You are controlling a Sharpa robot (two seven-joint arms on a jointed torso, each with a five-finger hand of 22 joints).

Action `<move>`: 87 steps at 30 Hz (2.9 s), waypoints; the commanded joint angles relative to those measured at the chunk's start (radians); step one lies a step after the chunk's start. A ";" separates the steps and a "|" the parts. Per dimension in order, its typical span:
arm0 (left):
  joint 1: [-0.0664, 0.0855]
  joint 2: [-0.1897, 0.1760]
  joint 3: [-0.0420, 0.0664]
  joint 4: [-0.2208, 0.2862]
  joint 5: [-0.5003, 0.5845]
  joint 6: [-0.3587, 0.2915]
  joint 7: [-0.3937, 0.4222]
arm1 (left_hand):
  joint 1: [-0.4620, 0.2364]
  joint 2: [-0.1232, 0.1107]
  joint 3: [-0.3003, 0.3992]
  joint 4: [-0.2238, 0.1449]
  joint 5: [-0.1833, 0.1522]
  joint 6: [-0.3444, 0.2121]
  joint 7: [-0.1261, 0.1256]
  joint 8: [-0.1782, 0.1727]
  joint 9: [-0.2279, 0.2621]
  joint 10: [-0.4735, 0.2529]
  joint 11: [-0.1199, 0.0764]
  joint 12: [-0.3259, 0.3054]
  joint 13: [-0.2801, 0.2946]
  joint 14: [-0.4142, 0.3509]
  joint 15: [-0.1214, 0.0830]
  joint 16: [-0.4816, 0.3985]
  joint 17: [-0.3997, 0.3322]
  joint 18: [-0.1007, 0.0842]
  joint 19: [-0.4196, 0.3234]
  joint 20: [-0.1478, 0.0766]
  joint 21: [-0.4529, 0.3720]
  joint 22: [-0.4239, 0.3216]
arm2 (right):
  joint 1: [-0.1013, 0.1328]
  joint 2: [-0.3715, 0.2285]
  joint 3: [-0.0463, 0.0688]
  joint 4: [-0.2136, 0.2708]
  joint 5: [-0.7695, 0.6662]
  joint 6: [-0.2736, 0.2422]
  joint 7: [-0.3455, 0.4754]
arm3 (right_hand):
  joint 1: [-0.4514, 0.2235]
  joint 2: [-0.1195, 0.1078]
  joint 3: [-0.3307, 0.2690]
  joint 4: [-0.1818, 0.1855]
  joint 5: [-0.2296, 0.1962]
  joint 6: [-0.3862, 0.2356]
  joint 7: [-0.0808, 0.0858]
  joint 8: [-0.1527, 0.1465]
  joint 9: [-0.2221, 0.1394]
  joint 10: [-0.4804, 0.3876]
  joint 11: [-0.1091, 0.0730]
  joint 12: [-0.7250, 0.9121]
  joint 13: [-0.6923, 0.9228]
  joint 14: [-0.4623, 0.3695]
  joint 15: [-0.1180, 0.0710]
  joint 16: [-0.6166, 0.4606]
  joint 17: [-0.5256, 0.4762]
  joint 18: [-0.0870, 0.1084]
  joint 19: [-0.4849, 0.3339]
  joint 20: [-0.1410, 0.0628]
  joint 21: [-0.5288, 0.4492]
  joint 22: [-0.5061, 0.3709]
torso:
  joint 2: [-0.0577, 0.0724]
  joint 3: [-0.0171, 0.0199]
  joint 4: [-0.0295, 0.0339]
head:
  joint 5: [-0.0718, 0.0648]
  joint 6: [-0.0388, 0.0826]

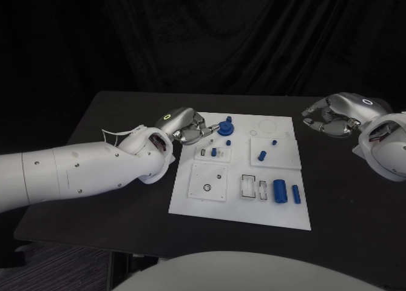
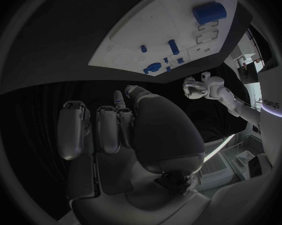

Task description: Assemble the parts on the task board

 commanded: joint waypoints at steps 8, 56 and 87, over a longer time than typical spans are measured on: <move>0.103 0.001 0.000 -0.057 -0.073 0.158 -0.040 | 0.088 0.001 0.005 -0.001 -0.046 -0.121 0.012 -0.157 0.043 0.104 0.002 0.003 0.262 0.108 0.000 0.003 0.263 -0.010 0.014 0.006 0.019 0.205 | -0.002 0.006 0.001 -0.007 -0.003 -0.003 -0.014 | 0.004 -0.006 0.006 0.002 0.003 -0.003 0.001 -0.005 -0.001 -0.006 0.001 -0.003 -0.055 0.052 0.002 -0.004 0.000 0.012 0.023 0.006 -0.003 0.195 | 0.000 0.0018 -0.0016 | 0.003 0.000; 0.122 0.185 0.000 -0.318 -0.002 0.586 -0.213 | 0.075 0.016 -0.045 -0.002 -0.088 -0.097 0.040 -0.531 -0.148 0.104 0.024 0.003 0.262 0.108 0.019 0.003 0.263 -0.014 0.028 0.026 0.041 0.212 | -0.002 0.017 0.001 -0.018 -0.003 0.002 -0.007 | 0.002 -0.007 0.007 0.002 0.003 -0.001 0.001 -0.005 -0.001 -0.006 0.001 -0.002 -0.053 0.052 0.002 -0.005 -0.001 0.012 0.024 0.006 -0.002 0.195 | 0.010 -0.0010 -0.0033 | 0.005 0.000; 0.121 0.197 0.000 -0.331 -0.023 0.568 -0.233 | 0.104 0.013 -0.030 -0.003 -0.051 -0.096 0.039 -0.541 -0.147 0.104 0.023 0.003 0.262 0.108 0.018 0.003 0.263 -0.012 0.024 0.025 0.032 0.209 | -0.003 0.014 0.001 -0.014 -0.003 0.008 -0.007 | 0.001 -0.007 0.008 0.001 0.004 -0.001 0.001 -0.005 -0.001 -0.006 0.001 -0.003 -0.055 0.052 0.002 -0.005 -0.001 0.012 0.023 0.006 -0.004 0.195 | 0.010 -0.0006 -0.0027 | 0.003 0.000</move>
